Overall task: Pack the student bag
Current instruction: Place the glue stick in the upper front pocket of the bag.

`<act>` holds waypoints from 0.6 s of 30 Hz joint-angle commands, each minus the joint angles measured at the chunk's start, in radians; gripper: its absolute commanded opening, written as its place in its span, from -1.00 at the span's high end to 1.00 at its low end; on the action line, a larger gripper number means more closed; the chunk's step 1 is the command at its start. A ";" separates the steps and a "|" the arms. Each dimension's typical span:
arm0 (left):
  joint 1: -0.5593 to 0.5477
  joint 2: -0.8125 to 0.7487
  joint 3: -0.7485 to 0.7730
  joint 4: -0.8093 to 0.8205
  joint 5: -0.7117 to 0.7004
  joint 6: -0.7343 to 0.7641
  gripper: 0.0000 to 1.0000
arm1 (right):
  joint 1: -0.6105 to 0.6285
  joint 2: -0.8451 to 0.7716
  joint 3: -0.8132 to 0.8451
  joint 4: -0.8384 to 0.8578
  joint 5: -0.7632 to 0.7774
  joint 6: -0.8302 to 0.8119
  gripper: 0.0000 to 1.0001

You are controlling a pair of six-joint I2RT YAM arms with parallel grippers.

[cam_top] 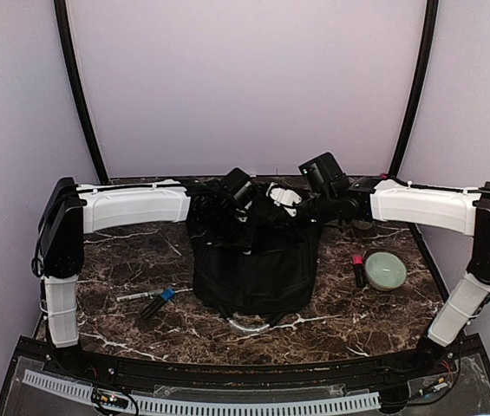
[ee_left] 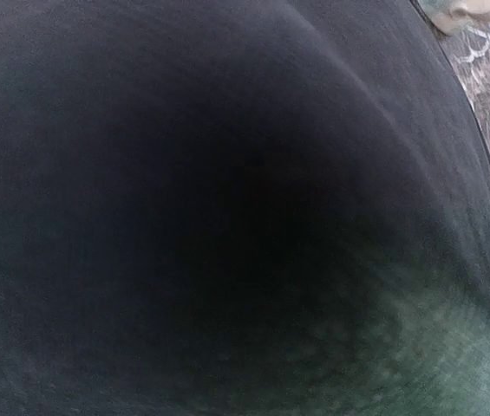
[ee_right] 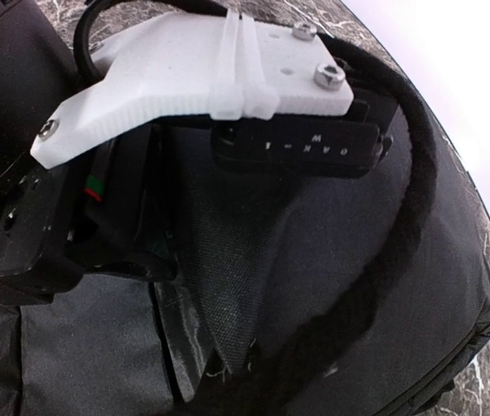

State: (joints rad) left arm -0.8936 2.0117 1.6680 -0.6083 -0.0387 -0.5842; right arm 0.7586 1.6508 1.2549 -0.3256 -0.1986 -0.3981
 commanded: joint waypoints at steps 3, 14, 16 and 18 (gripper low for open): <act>0.027 0.019 -0.019 0.069 -0.194 -0.088 0.77 | 0.014 -0.042 0.014 0.045 -0.052 -0.003 1.00; -0.031 -0.118 -0.114 0.081 -0.175 -0.104 0.23 | 0.014 -0.034 0.009 0.048 -0.054 -0.004 1.00; -0.054 -0.151 -0.126 0.063 -0.194 -0.111 0.21 | 0.015 -0.034 0.008 0.049 -0.054 -0.004 1.00; -0.083 -0.183 -0.151 0.054 -0.214 -0.122 0.23 | 0.014 -0.034 0.008 0.049 -0.056 -0.004 1.00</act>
State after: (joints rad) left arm -0.9405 1.9476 1.5543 -0.5114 -0.1810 -0.6830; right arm 0.7582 1.6512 1.2545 -0.3252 -0.1890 -0.3946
